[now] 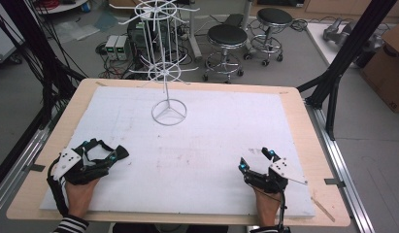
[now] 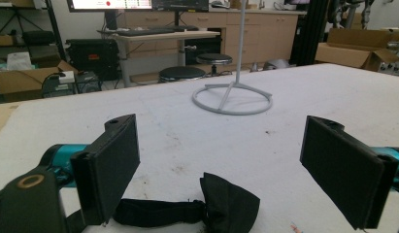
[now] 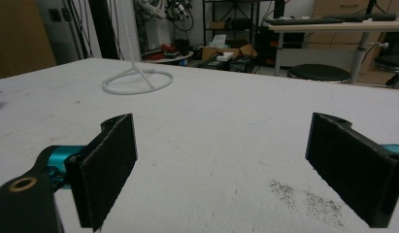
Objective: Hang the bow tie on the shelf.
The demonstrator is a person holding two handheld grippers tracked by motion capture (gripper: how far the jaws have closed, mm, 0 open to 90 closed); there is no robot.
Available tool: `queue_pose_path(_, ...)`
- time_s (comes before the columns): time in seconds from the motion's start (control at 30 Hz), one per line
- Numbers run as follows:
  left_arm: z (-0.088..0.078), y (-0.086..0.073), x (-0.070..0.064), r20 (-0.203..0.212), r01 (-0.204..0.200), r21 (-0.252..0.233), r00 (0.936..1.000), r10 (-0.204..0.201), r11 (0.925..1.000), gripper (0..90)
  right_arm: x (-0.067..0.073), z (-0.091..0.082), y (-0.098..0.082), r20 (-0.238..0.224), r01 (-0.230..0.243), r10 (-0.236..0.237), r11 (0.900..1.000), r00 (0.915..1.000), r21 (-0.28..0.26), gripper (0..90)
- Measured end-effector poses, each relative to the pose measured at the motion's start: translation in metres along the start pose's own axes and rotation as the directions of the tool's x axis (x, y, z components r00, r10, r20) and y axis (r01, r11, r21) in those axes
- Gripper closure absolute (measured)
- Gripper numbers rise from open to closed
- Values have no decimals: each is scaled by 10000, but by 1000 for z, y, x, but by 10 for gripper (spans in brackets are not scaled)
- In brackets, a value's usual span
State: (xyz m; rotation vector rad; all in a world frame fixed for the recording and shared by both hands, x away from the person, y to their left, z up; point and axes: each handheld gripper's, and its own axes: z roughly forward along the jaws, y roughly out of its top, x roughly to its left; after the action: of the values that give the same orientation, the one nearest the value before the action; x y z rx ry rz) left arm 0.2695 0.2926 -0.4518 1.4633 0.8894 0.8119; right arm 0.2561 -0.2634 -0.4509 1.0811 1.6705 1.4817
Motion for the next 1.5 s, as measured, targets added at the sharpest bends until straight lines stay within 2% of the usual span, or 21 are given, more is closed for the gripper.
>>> queue_pose_path(0.23,0,0,-2,-73,-175,-6,9998,175,9998,146,0,-1,0,-48,-137,137,9999,9999,-10,102)
queue_pose_path(0.53,0,0,-1,-299,-51,48,9995,52,10000,144,-2,0,0,-73,-122,122,9999,9999,-44,102)
queue_pose_path(0.87,1,1,-1,-373,6,187,9993,1,9998,144,-1,0,0,-80,-93,93,10000,9999,-18,102)
queue_pose_path(0.97,2,1,0,-330,143,255,9994,-134,9996,143,-1,0,0,-69,-157,157,9999,9999,6,102)
queue_pose_path(1.0,2,2,1,-328,200,302,9993,-190,9993,143,-1,0,0,-70,-149,149,9999,9999,4,102)
queue_pose_path(1.07,2,4,2,-464,290,733,9986,-256,9969,143,-1,0,0,-74,-153,153,9999,9999,6,102)
queue_pose_path(1.17,0,10,4,-506,215,754,9986,-177,9969,143,-2,0,0,-82,-115,114,9999,9999,-22,102)
queue_pose_path(1.37,-4,29,10,-328,-33,1199,9994,73,9928,143,-2,0,0,-81,-95,95,10000,9999,-27,102)
queue_pose_path(1.5,-6,41,16,-64,-229,1693,9997,244,9853,146,-2,-1,0,-73,-127,127,9999,9999,-57,102)
